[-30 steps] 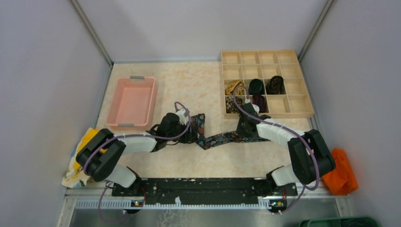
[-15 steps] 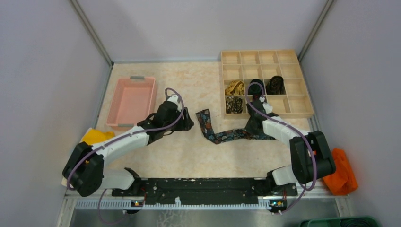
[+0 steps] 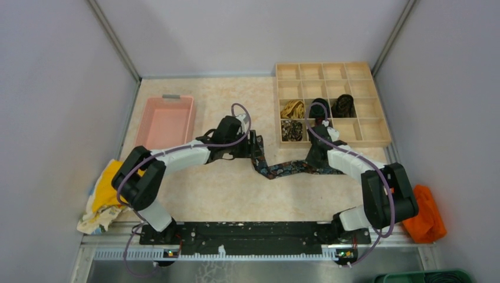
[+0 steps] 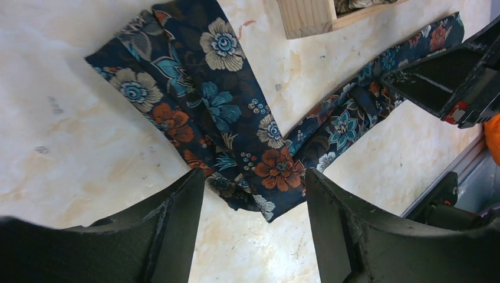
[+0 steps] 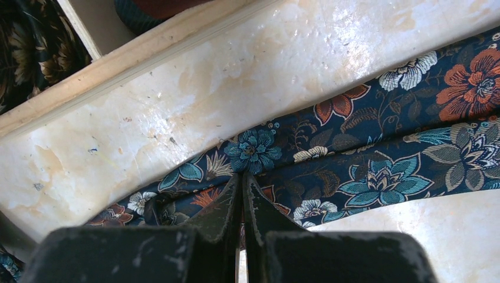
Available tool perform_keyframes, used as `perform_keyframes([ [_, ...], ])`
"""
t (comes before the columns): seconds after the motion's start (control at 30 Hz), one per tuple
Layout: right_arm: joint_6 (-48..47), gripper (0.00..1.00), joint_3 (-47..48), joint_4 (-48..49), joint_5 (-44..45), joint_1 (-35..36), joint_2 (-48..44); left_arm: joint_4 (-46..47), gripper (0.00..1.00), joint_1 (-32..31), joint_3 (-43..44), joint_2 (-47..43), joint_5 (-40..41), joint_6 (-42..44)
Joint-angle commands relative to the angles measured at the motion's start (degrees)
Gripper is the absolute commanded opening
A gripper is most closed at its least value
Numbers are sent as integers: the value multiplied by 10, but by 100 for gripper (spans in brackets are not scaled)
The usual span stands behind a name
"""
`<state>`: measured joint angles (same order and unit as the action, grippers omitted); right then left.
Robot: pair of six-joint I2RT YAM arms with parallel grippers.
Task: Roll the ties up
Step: Flatten out the tie at the center of the board.
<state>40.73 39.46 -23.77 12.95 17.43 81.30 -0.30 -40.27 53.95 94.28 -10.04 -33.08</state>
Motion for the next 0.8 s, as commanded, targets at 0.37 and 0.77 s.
perform_keyframes([
  [0.37, -36, 0, -43, -52, 6, -10, 49, 42, 15, -32, 31, 80, -58, -39],
  [0.77, -36, 0, -44, -50, 6, -11, 48, -247, 0, -32, -18, -153, 123, -3],
])
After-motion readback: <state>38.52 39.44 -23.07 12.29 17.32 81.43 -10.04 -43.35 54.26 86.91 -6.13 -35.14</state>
